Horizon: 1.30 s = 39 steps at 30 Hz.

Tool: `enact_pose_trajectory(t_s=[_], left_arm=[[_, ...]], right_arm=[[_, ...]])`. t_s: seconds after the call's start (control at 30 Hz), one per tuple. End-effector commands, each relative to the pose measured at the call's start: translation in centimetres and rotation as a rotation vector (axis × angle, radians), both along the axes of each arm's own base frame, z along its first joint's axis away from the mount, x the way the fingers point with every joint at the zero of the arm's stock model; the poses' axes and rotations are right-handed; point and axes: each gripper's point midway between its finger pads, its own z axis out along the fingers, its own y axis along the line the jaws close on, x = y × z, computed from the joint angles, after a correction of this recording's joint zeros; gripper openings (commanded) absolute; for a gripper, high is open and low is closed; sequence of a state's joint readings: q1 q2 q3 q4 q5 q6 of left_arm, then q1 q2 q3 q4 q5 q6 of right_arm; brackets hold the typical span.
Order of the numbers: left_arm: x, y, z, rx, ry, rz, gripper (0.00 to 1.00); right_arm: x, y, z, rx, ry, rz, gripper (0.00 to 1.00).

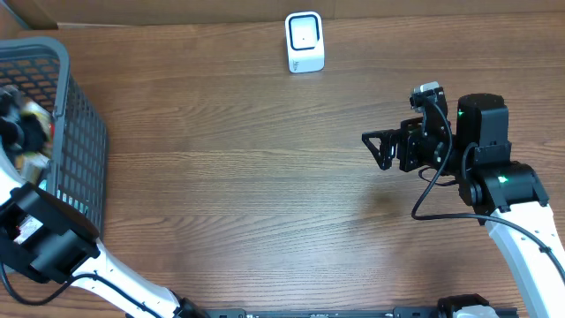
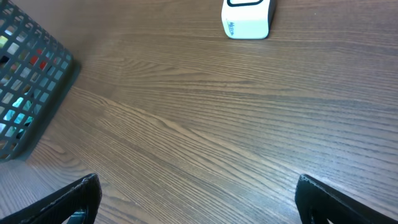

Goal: Scan the item barcode
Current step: 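Grasp the green-yellow packet inside the basket with the left gripper, then lift the green-yellow packet out and carry it toward the scanner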

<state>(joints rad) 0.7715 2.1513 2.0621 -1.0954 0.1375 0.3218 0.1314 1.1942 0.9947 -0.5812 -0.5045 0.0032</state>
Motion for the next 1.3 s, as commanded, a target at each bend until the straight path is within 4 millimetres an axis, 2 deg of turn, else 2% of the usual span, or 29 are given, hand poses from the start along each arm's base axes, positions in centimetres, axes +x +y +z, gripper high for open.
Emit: enact_pose_trajectory(t_s=[0.0, 0.1, 0.13, 0.2, 0.23, 0.27, 0.33, 0.4, 0.57, 0.7, 0.77, 0.8, 0.83, 0.87, 0.9, 0.97, 1.07, 1.17, 1.27], left_arm=[[2.5, 0.9, 11.4, 0.075, -0.256, 0.134, 0.04], [2.8, -0.8, 18.0, 0.054, -0.418, 0.154, 0.04], [2.8, -1.5, 19.6, 0.051, -0.457, 0.146, 0.04], [2.6, -5.0, 24.2, 0.028, -0.56, 0.089, 0.04], [2.5, -7.5, 25.8, 0.007, -0.589, 0.04, 0.04], [2.6, -13.1, 27.1, -0.079, -0.6, -0.072, 0.04], [2.7, -20.6, 26.9, -0.201, -0.553, -0.223, 0.04], [2.9, -27.5, 24.3, -0.213, -0.407, -0.386, 0.04], [2.0, -38.8, 15.5, -0.242, -0.025, -0.565, 0.05], [1.5, -41.3, 9.6, -0.231, 0.138, -0.542, 0.04], [1.1, -42.9, 6.0, -0.253, 0.21, -0.531, 0.04], [0.6, -44.1, 3.1, -0.266, 0.258, -0.52, 0.04], [0.3, -45.2, 0.8, -0.273, 0.284, -0.514, 0.04], [0.1, -45.8, -0.2, -0.275, 0.292, -0.513, 0.04], [-0.3, -47.3, -2.4, -0.277, 0.303, -0.511, 0.04], [-0.5, -49.0, -5.3, -0.252, 0.287, -0.5, 0.06], [-1.1, -49.7, -8.2, -0.196, 0.281, -0.495, 0.1], [-2.7, -50.5, -11.1, -0.175, 0.296, -0.509, 0.12], [-3.8, -50.9, -12.5, -0.171, 0.314, -0.52, 0.12]], right_arm=[[0.4, -0.1, 0.9, -0.004, -0.029, -0.003, 1.0], [0.4, -0.1, 0.9, -0.005, -0.029, -0.003, 1.0], [0.4, -0.1, 0.9, -0.005, -0.03, -0.003, 1.0], [0.4, -0.1, 0.9, -0.005, -0.03, -0.003, 1.0], [0.4, -0.1, 0.9, -0.005, -0.03, -0.003, 1.0], [0.4, -0.1, 0.9, -0.005, -0.03, -0.003, 1.0], [0.4, -0.1, 0.9, -0.005, -0.028, -0.003, 1.0], [0.4, -0.1, 0.9, -0.006, -0.026, -0.003, 1.0], [0.6, -0.6, 0.7, -0.028, -0.028, -0.03, 1.0], [0.6, -0.6, 0.6, -0.029, -0.025, -0.03, 1.0], [0.6, -0.8, 0.6, -0.034, -0.025, -0.035, 1.0], [0.7, -1.0, 0.5, -0.043, -0.026, -0.046, 1.0], [0.8, -1.0, 0.5, -0.046, -0.026, -0.05, 1.0], [0.9, -1.2, 0.4, -0.053, -0.027, -0.058, 1.0], [1.0, -1.5, 0.3, -0.064, -0.025, -0.075, 1.0], [1.3, -2.3, 0.0, -0.079, -0.01, -0.137, 1.0], [2.1, -3.9, -0.2, -0.097, 0.007, -0.258, 1.0], [2.9, -6.6, -0.5, -0.125, 0.024, -0.449, 1.0], [3.2, -8.2, -0.5, -0.163, 0.018, -0.543, 1.0]])
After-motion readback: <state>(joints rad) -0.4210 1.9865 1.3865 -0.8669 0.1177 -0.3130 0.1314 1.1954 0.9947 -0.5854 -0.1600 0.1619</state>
